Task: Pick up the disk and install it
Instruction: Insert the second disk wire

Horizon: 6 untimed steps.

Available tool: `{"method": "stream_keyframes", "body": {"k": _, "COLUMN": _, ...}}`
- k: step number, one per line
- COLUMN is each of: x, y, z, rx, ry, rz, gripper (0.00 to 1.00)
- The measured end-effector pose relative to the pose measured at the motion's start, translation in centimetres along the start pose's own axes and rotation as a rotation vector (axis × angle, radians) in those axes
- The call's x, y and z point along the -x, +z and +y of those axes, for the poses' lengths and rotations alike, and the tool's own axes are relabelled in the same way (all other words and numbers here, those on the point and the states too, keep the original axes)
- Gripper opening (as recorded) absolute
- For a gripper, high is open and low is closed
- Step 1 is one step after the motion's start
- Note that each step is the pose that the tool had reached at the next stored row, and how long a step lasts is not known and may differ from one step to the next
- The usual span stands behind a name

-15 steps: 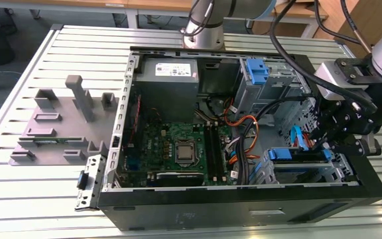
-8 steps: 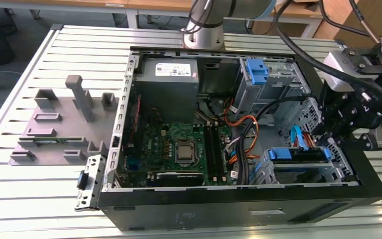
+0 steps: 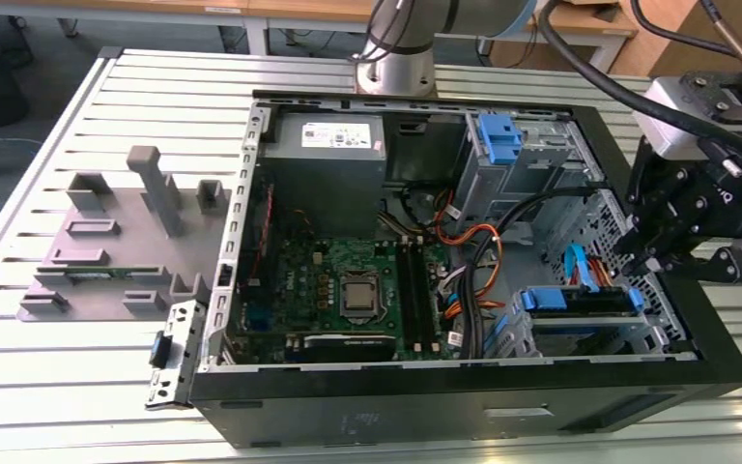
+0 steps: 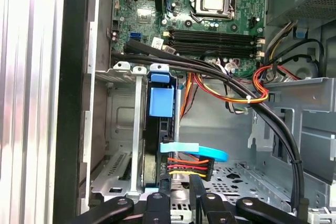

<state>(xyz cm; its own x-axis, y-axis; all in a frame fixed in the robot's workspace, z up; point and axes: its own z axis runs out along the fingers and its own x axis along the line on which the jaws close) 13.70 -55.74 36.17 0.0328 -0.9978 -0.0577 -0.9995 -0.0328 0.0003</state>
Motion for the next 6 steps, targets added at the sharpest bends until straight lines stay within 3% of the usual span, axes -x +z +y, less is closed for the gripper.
{"method": "stream_keyframes", "body": {"k": 6, "x": 0.0, "y": -0.04, "z": 0.0, "rx": 0.0, "ry": 0.0, "rz": 0.0001, "gripper": 0.29}}
